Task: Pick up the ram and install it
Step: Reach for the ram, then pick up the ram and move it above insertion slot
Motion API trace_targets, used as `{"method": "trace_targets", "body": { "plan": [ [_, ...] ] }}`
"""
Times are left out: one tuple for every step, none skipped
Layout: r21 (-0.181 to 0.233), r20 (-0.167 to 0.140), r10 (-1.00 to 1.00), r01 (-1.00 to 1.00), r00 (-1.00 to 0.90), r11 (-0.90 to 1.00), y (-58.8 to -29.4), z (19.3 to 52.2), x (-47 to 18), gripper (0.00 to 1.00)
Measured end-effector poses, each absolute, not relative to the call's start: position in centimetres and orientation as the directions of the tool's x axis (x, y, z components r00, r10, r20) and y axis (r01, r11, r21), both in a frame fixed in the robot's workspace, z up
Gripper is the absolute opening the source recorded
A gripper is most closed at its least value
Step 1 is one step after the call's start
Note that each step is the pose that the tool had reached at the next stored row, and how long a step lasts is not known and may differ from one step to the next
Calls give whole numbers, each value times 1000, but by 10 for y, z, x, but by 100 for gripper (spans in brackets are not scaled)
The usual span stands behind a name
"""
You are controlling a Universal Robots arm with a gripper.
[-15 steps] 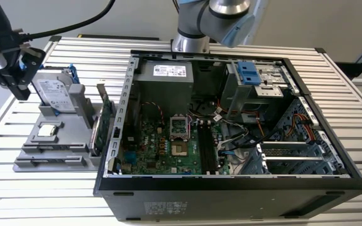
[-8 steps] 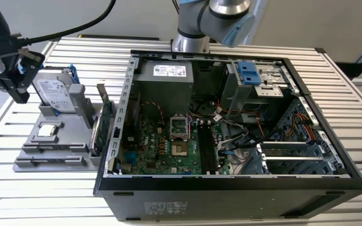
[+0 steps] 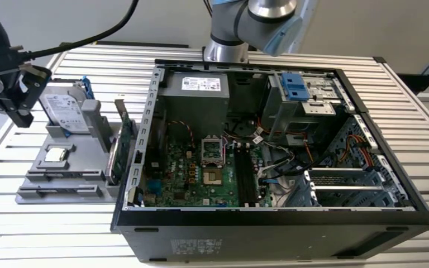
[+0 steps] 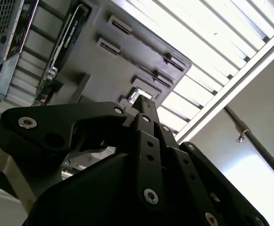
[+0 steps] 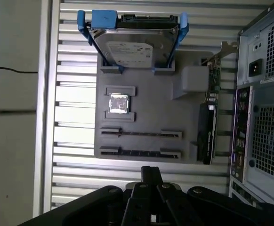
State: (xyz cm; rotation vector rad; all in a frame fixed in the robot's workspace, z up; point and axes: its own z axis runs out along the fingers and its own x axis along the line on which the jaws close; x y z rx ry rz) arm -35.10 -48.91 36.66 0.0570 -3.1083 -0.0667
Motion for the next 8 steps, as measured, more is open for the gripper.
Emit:
{"method": "trace_targets", "body": {
  "plan": [
    [43,31,-37,-36,-999,998,-490,366,-351,0],
    [43,32,-37,-36,-999,998,-490,366,-351,0],
    [43,32,-37,-36,-999,998,-490,366,-351,0],
    [43,32,-37,-36,-999,998,-491,365,-351,0],
    [43,32,-37,-36,-999,998,-491,365,-351,0],
    [42,33,-37,-36,-999,998,-491,365,-351,0],
    [42,33,-37,-36,-999,998,-491,365,-351,0],
    [42,33,-37,-36,-999,998,-491,365,-351,0]
  ]
}}
